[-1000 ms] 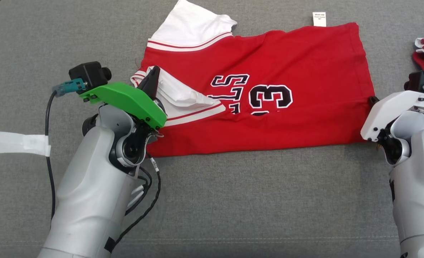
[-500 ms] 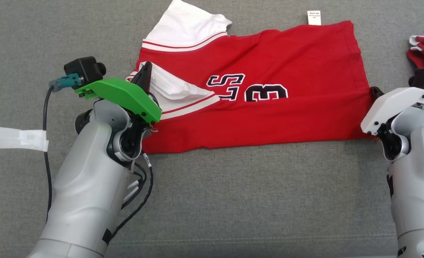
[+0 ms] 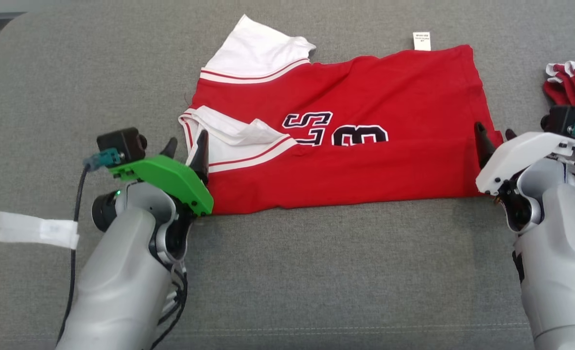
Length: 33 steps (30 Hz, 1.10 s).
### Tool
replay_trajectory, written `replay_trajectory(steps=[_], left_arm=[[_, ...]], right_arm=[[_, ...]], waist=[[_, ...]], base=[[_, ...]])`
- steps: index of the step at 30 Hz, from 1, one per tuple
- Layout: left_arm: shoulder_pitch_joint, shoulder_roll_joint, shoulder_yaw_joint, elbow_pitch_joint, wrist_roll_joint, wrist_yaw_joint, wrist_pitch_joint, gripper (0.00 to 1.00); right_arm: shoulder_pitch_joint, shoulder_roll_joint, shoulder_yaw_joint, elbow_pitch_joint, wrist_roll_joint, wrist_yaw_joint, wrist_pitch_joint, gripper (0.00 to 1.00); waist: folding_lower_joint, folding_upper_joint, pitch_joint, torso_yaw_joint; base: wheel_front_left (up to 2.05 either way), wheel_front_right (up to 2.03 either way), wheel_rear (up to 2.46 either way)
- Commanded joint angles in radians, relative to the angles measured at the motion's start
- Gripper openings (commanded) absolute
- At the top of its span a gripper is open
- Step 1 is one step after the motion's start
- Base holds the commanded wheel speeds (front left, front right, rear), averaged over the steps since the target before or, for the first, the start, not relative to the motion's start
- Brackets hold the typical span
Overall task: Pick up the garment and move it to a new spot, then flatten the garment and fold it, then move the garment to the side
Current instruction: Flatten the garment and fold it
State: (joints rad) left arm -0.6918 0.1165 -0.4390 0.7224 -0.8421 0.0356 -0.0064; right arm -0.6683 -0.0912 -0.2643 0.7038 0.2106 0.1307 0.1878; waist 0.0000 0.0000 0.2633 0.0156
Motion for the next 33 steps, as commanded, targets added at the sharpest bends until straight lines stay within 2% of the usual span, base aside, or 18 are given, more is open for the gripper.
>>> replay_trajectory(steps=[1, 9, 13, 20, 29, 33], left_arm=[[0.025, 0.009, -0.009, -0.002, 0.016, 0.005, -0.005, 1.0], [0.158, 0.065, -0.095, -0.059, 0.107, 0.068, -0.001, 1.0], [0.196, 0.094, -0.129, -0.097, 0.147, 0.107, 0.017, 1.0], [0.196, 0.126, -0.172, -0.14, 0.192, 0.152, 0.086, 1.0], [0.164, 0.142, -0.196, -0.16, 0.2, 0.179, 0.165, 1.0], [0.16, 0.141, -0.202, -0.157, 0.193, 0.188, 0.201, 1.0]], right_arm=[[0.028, -0.01, 0.008, -0.009, 0.01, 0.0, 0.003, 1.0], [0.165, -0.054, 0.061, -0.104, 0.007, 0.0, 0.029, 1.0], [0.214, -0.051, 0.064, -0.143, 0.005, 0.0, 0.048, 1.0], [0.231, -0.037, 0.034, -0.169, -0.044, 0.0, 0.114, 1.0], [0.188, -0.02, -0.001, -0.158, -0.098, 0.0, 0.185, 1.0], [0.17, -0.012, -0.009, -0.143, -0.113, 0.0, 0.184, 1.0]], waist=[[0.0, 0.0, -0.025, 0.006], [0.0, 0.0, -0.088, 0.007], [0.0, 0.0, -0.1, 0.004], [0.0, 0.0, -0.097, 0.001], [0.0, 0.0, -0.055, 0.004], [0.0, 0.0, -0.039, 0.007]], base=[[0.0, 0.0, 0.0], [0.0, 0.0, 0.0], [0.0, 0.0, 0.0], [0.0, 0.0, 0.0], [0.0, 0.0, 0.0], [0.0, 0.0, 0.0]])
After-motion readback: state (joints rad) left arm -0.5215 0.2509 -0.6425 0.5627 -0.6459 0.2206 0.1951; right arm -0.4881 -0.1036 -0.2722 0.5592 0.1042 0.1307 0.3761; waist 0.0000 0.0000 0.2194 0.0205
